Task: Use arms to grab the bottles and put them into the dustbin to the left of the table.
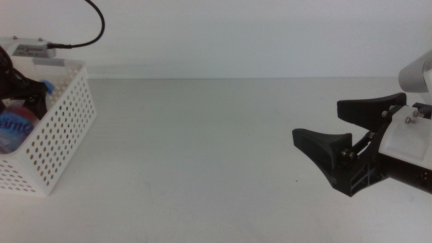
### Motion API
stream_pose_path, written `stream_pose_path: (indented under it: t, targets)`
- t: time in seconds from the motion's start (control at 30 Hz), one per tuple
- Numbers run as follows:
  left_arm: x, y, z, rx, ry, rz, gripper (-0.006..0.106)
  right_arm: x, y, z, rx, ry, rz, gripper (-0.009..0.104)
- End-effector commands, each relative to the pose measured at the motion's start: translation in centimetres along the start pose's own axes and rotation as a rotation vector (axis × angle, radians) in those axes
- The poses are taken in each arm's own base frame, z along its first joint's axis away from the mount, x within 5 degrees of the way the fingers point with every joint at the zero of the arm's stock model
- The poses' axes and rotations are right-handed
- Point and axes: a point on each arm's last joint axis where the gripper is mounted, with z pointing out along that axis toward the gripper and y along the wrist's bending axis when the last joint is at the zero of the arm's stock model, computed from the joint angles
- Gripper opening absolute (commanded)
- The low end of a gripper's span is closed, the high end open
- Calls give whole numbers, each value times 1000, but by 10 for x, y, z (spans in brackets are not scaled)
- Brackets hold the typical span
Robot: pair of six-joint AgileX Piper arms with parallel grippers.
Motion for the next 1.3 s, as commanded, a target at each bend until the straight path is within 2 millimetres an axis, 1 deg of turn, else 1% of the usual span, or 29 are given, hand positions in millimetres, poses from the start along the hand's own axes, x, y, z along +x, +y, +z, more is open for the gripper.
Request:
stream_pose_path:
  t: [0.0, 0.1, 0.2, 0.3, 0.4, 0.5, 0.53, 0.57, 0.6, 0.63, 0.73, 0.83, 0.87, 0.93, 1.0, 1.07, 1.17, 1.27]
  targets:
    - [-5, -3, -38, -10, -110, -9, 90, -17, 1, -5, -9, -107, -17, 95]
    - [-3, -4, -45, -9, -115, -28, 90, -17, 1, -5, -9, -107, -17, 95]
    - [0, -5, -57, -11, -122, -43, 90, -17, 1, -5, -9, -107, -17, 95]
    - [3, -9, -76, -4, -165, -55, 90, -17, 1, -5, -9, -107, -17, 95]
    - [9, -17, -97, 42, -236, -77, 89, -17, 1, -5, -9, -107, -17, 95]
    - [20, -28, -119, 82, -363, -73, 86, -17, 1, -5, -9, -107, -17, 95]
    - [26, -35, -123, 101, -405, -62, 86, -17, 1, -5, -9, -107, -17, 95]
    - [31, -40, -133, 96, -463, -41, 86, -17, 1, -5, -9, -107, -17, 95]
    - [37, -46, -136, 97, -492, -24, 86, -17, 1, -5, -9, -107, -17, 95]
    - [44, -56, -146, 97, -548, 2, 86, -17, 1, -5, -9, -107, -17, 95]
    - [61, -80, -161, 84, -657, 93, 86, -17, 1, -5, -9, -107, -17, 95]
    - [82, -105, -181, 76, -759, 191, 86, -17, 1, -5, -9, -107, -17, 95]
    - [95, -119, -192, 82, -820, 233, 86, -17, 1, -5, -9, -107, -17, 95]
    - [109, -133, -201, 96, -878, 267, 86, -17, 1, -5, -9, -107, -17, 95]
    - [121, -144, -208, 111, -938, 295, 86, -17, 1, -5, -9, -107, -17, 95]
    - [135, -154, -211, 124, -992, 321, 86, -17, 1, -5, -9, -107, -17, 95]
    - [153, -159, -213, 133, -1050, 333, 86, -17, 1, -5, -9, -107, -17, 95]
    - [166, -162, -208, 158, -1055, 327, 86, -17, 1, -5, -9, -107, -17, 95]
